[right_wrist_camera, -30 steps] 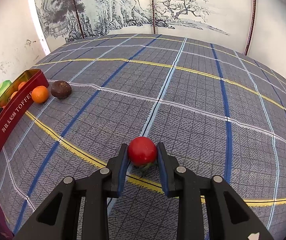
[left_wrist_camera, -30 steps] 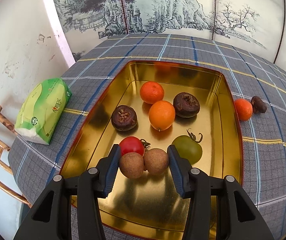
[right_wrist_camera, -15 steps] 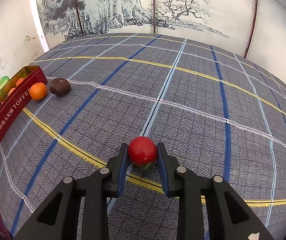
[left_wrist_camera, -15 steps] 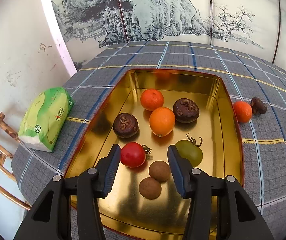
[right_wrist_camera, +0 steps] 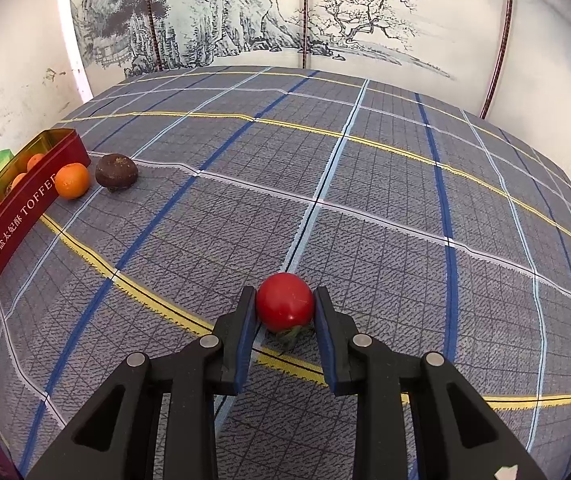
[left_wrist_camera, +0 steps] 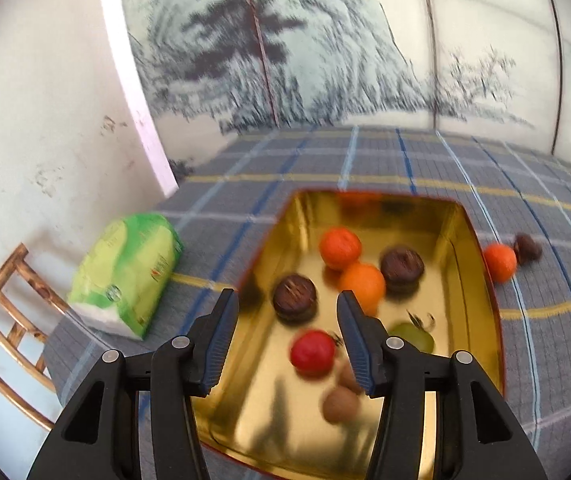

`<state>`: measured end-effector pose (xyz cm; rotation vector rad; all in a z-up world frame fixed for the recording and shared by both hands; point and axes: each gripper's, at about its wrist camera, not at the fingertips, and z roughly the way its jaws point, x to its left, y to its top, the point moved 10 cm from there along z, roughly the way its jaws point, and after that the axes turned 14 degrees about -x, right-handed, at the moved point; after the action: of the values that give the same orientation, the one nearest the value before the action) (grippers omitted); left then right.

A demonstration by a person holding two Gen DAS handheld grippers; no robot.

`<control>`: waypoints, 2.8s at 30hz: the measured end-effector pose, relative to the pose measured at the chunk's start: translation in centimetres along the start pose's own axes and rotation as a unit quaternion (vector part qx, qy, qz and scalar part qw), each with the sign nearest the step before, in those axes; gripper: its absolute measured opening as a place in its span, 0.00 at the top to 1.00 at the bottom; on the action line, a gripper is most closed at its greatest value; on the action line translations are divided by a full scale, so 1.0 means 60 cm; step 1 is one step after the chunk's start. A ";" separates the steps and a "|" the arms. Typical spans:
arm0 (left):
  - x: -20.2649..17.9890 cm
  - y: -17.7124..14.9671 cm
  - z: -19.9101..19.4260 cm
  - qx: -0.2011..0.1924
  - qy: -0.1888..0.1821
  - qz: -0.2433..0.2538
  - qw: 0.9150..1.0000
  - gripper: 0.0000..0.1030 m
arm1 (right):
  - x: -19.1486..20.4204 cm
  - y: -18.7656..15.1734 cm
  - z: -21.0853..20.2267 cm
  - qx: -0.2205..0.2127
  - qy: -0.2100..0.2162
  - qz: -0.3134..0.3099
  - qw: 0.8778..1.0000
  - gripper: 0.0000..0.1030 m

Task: Organize fruits
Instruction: 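Lift the left gripper up from the tin, then carry the red tomato into the tin and open the right gripper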

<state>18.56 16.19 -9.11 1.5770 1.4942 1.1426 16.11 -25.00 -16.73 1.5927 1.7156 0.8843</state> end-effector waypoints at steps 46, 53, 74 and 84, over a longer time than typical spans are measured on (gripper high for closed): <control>0.212 -0.012 0.109 -0.019 0.112 -0.143 0.983 0.24 | 0.180 0.024 -0.007 0.004 0.070 -0.043 0.997 0.76; 0.201 -0.002 0.095 -0.042 0.128 -0.112 0.985 0.14 | 0.286 0.109 -0.026 -0.023 0.160 -0.018 0.987 0.76; 0.196 0.001 0.092 -0.047 0.131 -0.106 0.985 0.11 | 0.531 0.151 0.077 0.012 0.238 -0.106 0.965 0.76; 0.199 0.004 0.092 -0.048 0.131 -0.107 0.984 0.11 | 0.537 0.138 0.098 0.022 0.229 -0.123 0.965 0.76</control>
<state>23.23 28.48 -9.34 1.2040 1.7033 1.3118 23.36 7.86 -13.49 1.2223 2.2074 1.1560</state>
